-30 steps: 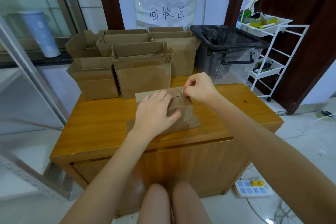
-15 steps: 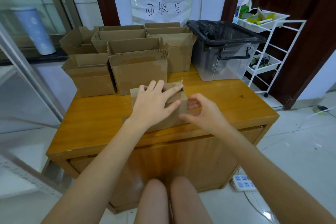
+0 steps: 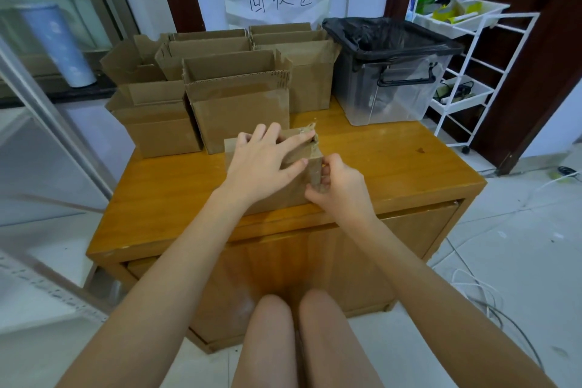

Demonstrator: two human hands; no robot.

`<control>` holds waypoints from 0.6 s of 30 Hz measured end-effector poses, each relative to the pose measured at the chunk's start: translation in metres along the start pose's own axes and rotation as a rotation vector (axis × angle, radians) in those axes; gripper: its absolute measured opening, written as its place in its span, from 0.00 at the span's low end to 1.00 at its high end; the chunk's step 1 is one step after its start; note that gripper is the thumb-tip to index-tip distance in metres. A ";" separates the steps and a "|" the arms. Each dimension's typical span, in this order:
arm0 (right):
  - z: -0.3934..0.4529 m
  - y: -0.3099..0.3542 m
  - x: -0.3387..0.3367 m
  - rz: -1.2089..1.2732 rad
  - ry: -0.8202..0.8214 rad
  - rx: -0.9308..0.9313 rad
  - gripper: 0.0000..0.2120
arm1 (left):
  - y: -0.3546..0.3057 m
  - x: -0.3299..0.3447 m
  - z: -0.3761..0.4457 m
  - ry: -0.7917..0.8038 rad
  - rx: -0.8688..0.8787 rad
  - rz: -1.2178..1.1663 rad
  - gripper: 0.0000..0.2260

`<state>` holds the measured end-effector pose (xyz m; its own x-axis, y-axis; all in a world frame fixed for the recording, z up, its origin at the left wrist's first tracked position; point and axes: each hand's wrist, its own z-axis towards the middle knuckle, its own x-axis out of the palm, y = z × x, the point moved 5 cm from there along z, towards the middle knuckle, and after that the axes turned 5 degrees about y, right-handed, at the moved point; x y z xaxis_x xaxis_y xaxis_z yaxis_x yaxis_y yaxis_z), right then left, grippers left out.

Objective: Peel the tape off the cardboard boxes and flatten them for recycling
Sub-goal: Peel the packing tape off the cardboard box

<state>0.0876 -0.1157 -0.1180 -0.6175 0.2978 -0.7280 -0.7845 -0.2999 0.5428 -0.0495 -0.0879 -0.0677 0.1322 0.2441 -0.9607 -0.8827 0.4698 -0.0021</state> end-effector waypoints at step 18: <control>-0.003 0.003 -0.013 0.234 0.002 -0.115 0.25 | 0.013 -0.008 0.000 -0.003 0.145 0.108 0.27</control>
<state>0.0933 -0.1237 -0.1078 -0.7812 0.2067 -0.5890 -0.6087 -0.4616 0.6453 -0.0617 -0.0834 -0.0601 0.0420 0.3020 -0.9524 -0.8179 0.5579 0.1408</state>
